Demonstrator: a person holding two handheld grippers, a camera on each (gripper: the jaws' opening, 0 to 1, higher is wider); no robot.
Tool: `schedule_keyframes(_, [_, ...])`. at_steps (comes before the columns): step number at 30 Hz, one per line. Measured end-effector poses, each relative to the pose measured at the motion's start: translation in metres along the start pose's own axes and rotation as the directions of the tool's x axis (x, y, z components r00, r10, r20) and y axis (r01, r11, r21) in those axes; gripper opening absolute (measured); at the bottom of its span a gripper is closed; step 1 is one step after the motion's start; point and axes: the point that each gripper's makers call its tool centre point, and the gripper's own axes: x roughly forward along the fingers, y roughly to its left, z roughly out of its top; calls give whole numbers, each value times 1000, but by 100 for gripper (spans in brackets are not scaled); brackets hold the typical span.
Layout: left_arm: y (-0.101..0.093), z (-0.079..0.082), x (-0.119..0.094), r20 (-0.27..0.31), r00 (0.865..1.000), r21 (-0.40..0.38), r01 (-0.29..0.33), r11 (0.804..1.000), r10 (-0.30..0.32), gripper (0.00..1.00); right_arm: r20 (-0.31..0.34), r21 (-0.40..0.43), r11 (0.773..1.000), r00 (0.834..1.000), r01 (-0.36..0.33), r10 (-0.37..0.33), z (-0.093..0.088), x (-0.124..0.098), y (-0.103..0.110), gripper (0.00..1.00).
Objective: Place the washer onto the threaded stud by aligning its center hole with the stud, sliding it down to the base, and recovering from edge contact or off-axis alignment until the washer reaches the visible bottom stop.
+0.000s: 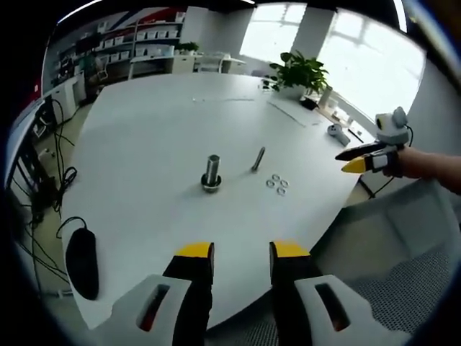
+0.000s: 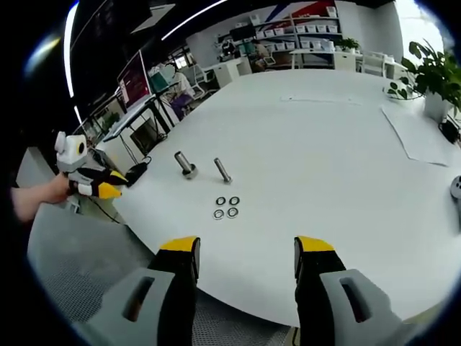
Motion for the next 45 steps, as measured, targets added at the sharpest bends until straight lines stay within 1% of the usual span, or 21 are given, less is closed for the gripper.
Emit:
schedule_keyframes(7, [-1,-2,0,-8,1000,7,8,1000,-8,29,-22,-15,1000,1000,1,-1,-4,2,2,56])
schedule_keyframes(11, [-1,-1,0,-3,1000,2,11,1000,-11,29,-29,-25,1000,1000,5,-6,-5,4,0,56])
schedule_keyframes(18, [0,-1,1,2,1000,-1,19,1000,-19,29,-44,-51,999,999,11,-13,-3,6,-3,56])
schedule_keyframes(20, [-1,1,0,6,1000,1,19,1000,-19,29,-54,-69,998,998,10,-14,-2,8,-2,56])
schedule_keyframes(23, [-1,2,1,16,1000,0,21,1000,-21,29,-72,-124,992,997,7,-16,1,12,6,55])
schedule_keyframes(25, [-2,2,2,19,999,-6,26,1000,-26,29,-74,-147,989,997,9,-20,5,9,5,55])
schedule_keyframes(27, [-6,0,3,16,999,-5,33,999,-33,29,-74,-150,989,997,9,-20,9,13,7,55])
schedule_keyframes(29, [-8,-1,4,10,999,4,37,999,-37,29,-75,-150,989,997,8,-20,13,13,5,55])
schedule_keyframes(31, [-7,-1,4,8,999,4,34,999,-34,29,-74,-150,989,997,7,-19,14,17,9,55])
schedule_keyframes(34, [-8,3,3,23,999,-11,37,999,-36,29,-76,-153,988,997,3,-15,17,25,13,55])
schedule_keyframes(35, [-7,4,3,25,999,-9,35,999,-35,29,-78,-155,988,997,1,-13,17,27,18,55])
schedule_keyframes(41, [-6,1,5,12,999,-16,34,999,-34,29,-101,-172,985,995,-13,-4,16,32,18,55])
schedule_keyframes(43, [-6,1,4,8,999,-12,33,999,-33,29,-104,-172,985,995,-14,-4,20,36,22,55])
schedule_keyframes(45, [-6,1,3,8,999,-11,31,999,-31,29,-105,-173,985,994,-13,-5,21,38,21,55])
